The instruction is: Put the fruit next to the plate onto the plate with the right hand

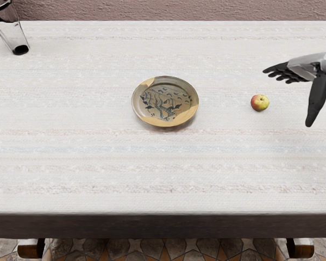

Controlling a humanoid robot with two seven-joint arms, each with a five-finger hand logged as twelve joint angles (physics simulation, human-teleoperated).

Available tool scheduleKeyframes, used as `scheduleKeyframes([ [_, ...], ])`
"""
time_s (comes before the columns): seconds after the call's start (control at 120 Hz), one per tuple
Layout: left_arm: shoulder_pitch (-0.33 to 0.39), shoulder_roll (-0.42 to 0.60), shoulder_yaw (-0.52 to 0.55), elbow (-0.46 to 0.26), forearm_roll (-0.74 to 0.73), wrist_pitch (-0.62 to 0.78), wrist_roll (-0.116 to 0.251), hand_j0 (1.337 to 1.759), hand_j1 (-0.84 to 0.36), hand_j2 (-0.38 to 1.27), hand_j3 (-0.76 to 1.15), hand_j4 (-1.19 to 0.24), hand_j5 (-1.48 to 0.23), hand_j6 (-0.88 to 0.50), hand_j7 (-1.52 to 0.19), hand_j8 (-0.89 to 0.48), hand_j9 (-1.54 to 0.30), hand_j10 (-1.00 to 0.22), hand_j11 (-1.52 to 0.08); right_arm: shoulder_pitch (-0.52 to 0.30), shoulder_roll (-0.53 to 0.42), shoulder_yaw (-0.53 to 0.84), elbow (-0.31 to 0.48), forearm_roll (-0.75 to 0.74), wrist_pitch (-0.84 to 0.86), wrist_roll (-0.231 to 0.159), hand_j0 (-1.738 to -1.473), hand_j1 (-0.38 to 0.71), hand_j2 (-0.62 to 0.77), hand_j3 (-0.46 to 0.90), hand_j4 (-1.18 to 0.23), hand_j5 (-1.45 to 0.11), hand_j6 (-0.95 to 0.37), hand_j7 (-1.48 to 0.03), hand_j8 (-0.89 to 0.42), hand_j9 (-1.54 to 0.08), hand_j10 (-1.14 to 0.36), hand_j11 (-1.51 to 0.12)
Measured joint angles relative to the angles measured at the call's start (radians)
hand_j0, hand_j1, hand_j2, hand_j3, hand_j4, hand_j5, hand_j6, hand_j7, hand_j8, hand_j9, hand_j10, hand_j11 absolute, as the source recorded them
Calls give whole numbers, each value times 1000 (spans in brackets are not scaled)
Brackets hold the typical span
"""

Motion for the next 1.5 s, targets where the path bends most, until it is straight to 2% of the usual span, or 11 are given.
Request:
scheduleKeyframes([
  [0.233, 0, 0, 0, 0, 0, 0, 0, 1658, 349, 0, 0, 0, 0, 0, 0, 0, 0, 0, 0, 2, 6, 7, 2, 8, 0, -17, -1658, -349, 0, 0, -6, -1, -8, 0, -6, 0, -5, 0],
  [0.275, 0, 0, 0, 0, 0, 0, 0, 1658, 349, 0, 0, 0, 0, 0, 0, 0, 0, 0, 0, 6, 7, 9, 3, 9, 0, -45, -1658, -349, 0, 0, -6, -1, -8, 0, -6, 0, -4, 0],
  [0.333, 0, 0, 0, 0, 0, 0, 0, 1658, 349, 0, 0, 0, 0, 0, 0, 0, 0, 0, 0, 18, 24, 10, 14, 10, 0, -119, -1658, -349, 0, 0, -6, -1, -8, 0, -6, 0, -5, 0],
  [0.383, 0, 0, 0, 0, 0, 0, 0, 1658, 349, 0, 0, 0, 0, 0, 0, 0, 0, 0, 0, 29, 45, 14, 23, 10, 0, -161, -1658, -349, 0, 0, -6, -1, -8, 0, -6, 0, -5, 0],
  [0.45, 0, 0, 0, 0, 0, 0, 0, 1658, 349, 0, 0, 0, 0, 0, 0, 0, 0, 0, 0, 40, 73, 18, 44, 6, 0, -192, -1658, -349, 0, 0, -5, -1, -7, 0, -6, 0, -4, 0],
  [0.533, 0, 0, 0, 0, 0, 0, 0, 1658, 349, 0, 0, 0, 0, 0, 0, 0, 0, 0, 0, 45, 115, 26, 67, -2, 0, -212, -1658, -349, 0, 0, -5, -1, -7, 0, -6, 0, -4, 0],
  [0.692, 0, 0, 0, 0, 0, 0, 0, 1658, 349, 0, 0, 0, 0, 0, 0, 0, 0, 0, 0, 23, 147, 35, 124, -98, -19, -224, -1658, -349, 0, 0, -4, -1, -6, 0, -5, 0, -3, 0],
  [0.925, 0, 0, 0, 0, 0, 0, 0, 1658, 349, 0, 0, 0, 0, 0, 0, 0, 0, 0, 0, -29, 183, 36, 140, -255, -232, -227, -1658, -349, 0, 0, -5, -1, -6, 0, -5, 0, -4, 0],
  [1.008, 0, 0, 0, 0, 0, 0, 0, 1658, 349, 0, 0, 0, 0, 0, 0, 0, 0, 0, 0, -48, 212, 35, 114, -294, -293, -227, -1658, -349, 0, 0, -4, -1, -6, 0, -5, 0, -3, 0],
  [1.225, 0, 0, 0, 0, 0, 0, 0, 1658, 349, 0, 0, 0, 0, 0, 0, 0, 0, 0, 0, -113, 325, 38, -14, -387, -364, -228, -1658, -349, 1, 0, -4, -1, -6, 0, -5, 0, -3, 0],
  [1.5, 0, 0, 0, 0, 0, 0, 0, 1658, 349, 0, 0, 0, 0, 0, 0, 0, 0, 0, 0, -193, 359, 38, -42, -471, -467, -228, -1658, -346, 1, 0, -7, -5, -9, -4, -8, -4, -6, -4],
])
